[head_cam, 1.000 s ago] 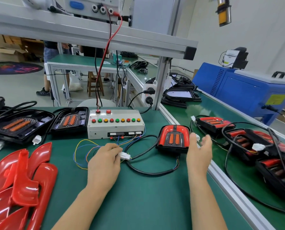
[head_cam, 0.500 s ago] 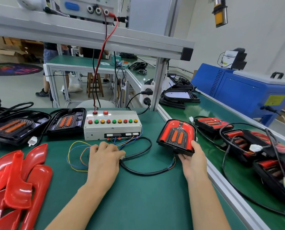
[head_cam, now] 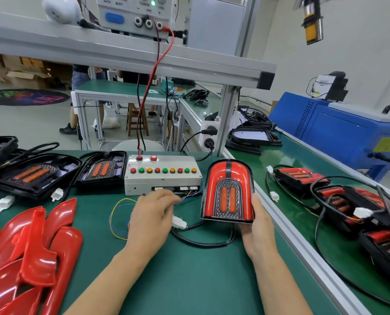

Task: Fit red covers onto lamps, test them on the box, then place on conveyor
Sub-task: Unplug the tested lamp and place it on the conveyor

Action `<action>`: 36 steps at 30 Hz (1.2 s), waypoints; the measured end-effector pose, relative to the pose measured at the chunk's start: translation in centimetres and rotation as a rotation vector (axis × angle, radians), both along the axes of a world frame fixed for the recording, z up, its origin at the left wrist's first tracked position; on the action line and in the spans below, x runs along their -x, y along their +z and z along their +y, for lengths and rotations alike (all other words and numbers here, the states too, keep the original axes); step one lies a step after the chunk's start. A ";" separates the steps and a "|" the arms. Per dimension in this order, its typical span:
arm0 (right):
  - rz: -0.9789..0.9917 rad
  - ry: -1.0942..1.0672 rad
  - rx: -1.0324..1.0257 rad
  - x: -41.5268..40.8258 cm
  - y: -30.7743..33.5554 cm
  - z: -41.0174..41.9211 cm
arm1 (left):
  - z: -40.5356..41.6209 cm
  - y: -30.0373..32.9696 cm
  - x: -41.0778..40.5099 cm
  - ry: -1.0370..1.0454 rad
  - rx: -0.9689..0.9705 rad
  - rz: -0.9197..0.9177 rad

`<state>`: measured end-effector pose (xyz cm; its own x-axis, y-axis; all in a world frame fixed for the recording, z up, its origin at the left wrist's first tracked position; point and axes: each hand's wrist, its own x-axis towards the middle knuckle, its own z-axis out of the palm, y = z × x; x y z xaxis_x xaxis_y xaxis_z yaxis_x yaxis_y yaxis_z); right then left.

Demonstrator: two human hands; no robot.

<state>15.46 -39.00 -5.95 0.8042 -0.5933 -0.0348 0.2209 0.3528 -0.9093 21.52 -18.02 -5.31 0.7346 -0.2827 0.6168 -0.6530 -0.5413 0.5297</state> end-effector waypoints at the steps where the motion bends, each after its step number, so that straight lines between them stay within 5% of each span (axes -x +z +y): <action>1: 0.007 0.011 0.019 0.0 0.0 0.0 | 0.2 0.4 -0.5 0.069 0.022 -0.048; 6: 0.034 0.033 0.073 -0.1 -0.2 0.6 | 1.9 1.8 -4.6 0.450 -0.316 0.206; 15: 0.006 -0.011 0.030 -0.3 -0.5 0.5 | 2.5 1.3 -7.9 0.510 -0.596 0.221; 36: -0.006 -0.042 -0.041 -0.2 -0.7 0.2 | 2.0 2.1 -7.9 0.577 -0.614 0.244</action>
